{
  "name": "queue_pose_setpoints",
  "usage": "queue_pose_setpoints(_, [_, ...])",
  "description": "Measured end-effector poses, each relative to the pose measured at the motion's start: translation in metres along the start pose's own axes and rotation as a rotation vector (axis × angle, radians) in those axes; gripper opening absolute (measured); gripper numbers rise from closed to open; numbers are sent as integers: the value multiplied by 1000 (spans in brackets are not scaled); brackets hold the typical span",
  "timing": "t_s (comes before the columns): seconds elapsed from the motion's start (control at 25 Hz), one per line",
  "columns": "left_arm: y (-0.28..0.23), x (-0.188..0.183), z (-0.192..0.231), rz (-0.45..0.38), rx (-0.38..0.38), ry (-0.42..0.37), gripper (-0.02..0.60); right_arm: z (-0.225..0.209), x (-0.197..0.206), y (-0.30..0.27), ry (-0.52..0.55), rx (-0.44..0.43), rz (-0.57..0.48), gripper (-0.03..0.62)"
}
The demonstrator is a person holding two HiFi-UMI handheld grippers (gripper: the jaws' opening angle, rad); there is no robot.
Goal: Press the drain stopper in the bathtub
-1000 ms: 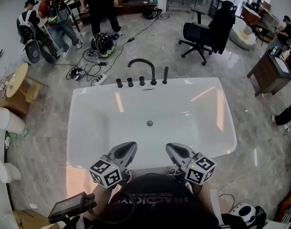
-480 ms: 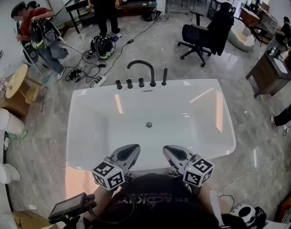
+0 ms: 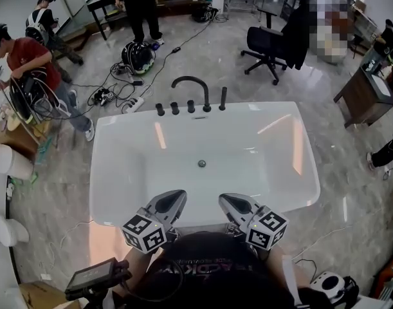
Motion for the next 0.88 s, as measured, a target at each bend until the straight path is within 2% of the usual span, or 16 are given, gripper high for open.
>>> queue_pose_setpoints(0.88, [-3,0,0,15,-14,-11,8,-7,1,-6,-46,-19,8,15])
Point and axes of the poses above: the fingertips, and each gripper's own axes: y backward along the fingers, z to its left, x out of its underside, the point moved 1 cm from there along y, backward along the fingers, and after that the axes turned 1 degree about -z, right-handed, at the moved point
